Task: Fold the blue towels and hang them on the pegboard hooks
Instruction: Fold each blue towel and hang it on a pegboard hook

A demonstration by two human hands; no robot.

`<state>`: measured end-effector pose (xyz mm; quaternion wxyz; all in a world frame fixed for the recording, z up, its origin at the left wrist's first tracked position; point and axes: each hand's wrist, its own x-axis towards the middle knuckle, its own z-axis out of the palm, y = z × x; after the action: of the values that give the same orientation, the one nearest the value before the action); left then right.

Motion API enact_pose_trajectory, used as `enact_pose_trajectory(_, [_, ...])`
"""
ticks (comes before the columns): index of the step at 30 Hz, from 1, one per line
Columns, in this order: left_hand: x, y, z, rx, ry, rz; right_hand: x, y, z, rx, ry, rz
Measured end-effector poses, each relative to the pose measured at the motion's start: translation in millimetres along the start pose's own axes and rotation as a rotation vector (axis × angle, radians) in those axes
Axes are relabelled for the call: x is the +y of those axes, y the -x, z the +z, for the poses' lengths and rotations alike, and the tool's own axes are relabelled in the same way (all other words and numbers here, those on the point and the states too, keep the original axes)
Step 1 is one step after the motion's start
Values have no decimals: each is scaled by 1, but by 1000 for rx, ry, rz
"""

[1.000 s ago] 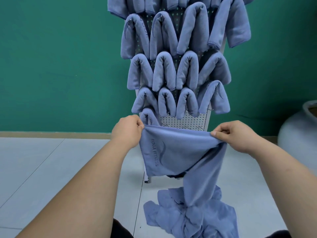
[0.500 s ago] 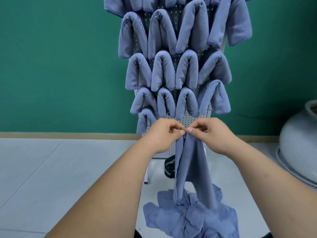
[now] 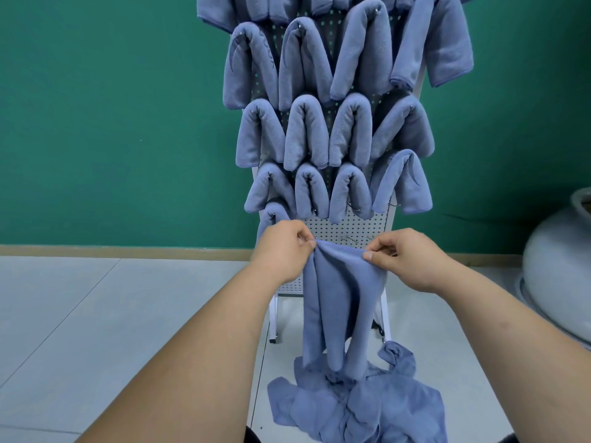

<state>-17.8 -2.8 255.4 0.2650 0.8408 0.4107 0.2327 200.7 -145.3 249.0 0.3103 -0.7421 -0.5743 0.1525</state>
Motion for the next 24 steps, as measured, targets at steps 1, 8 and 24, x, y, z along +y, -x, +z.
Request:
enact_pose_trajectory(1, [-3, 0, -1, -5, -33, -5, 2, 0, -1, 32, 24, 6])
enact_pose_trajectory(8, [12, 7, 12, -241, 225, 152, -20, -2, 11, 48, -30, -126])
enact_pose_trajectory(24, [-28, -8, -15, 109, 65, -133, 14, 3, -21, 55, 140, 83])
